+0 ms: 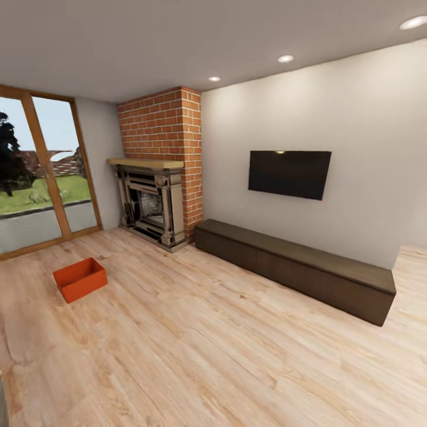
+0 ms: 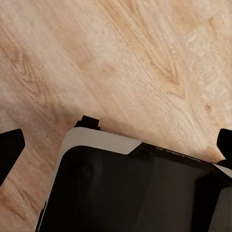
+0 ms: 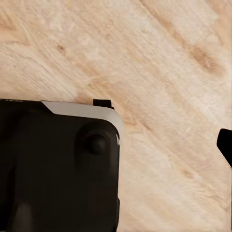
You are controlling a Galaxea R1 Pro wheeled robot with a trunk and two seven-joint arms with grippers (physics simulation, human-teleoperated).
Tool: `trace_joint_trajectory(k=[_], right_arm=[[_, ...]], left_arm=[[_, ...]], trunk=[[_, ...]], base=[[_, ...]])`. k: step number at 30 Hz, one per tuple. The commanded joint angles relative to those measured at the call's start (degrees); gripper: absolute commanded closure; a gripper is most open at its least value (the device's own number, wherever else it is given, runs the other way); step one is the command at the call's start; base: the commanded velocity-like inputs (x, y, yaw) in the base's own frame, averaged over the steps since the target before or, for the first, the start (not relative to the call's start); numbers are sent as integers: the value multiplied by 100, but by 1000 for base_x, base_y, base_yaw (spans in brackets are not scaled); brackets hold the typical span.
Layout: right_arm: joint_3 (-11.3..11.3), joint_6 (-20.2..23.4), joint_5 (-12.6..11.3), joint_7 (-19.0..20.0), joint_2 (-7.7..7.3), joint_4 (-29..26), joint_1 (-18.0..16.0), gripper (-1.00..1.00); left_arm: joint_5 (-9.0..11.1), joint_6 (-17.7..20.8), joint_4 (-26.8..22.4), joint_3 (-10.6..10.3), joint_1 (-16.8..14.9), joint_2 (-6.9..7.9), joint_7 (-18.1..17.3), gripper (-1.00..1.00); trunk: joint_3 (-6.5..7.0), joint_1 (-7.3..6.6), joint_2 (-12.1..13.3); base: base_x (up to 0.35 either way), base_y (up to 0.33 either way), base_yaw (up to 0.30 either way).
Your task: Move the two storage containers from the living room to the garage. In the garage, place one container on the floor and stack the other container on top of it (either order is fine).
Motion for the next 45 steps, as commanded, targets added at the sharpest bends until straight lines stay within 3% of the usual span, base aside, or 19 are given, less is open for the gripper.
trace_joint_trajectory(k=[1,17,45], right_arm=[[53,-32,-46,-14,1,18,-10,-100],[54,-38,-37,-13,-6,18,-11,-100],[35,-52,-51,-17,2,18,-10,-100]], left_arm=[[46,-5,0,-49,-5,-3,23,-100],[52,-5,0,-49,-5,1,21,-100],[37,4,0,-50,-5,-4,21,-100]], trunk=[[-11,2,-10],[-11,2,-10],[-11,2,-10]], base=[[0,0,268],[24,0,253],[310,0,33]])
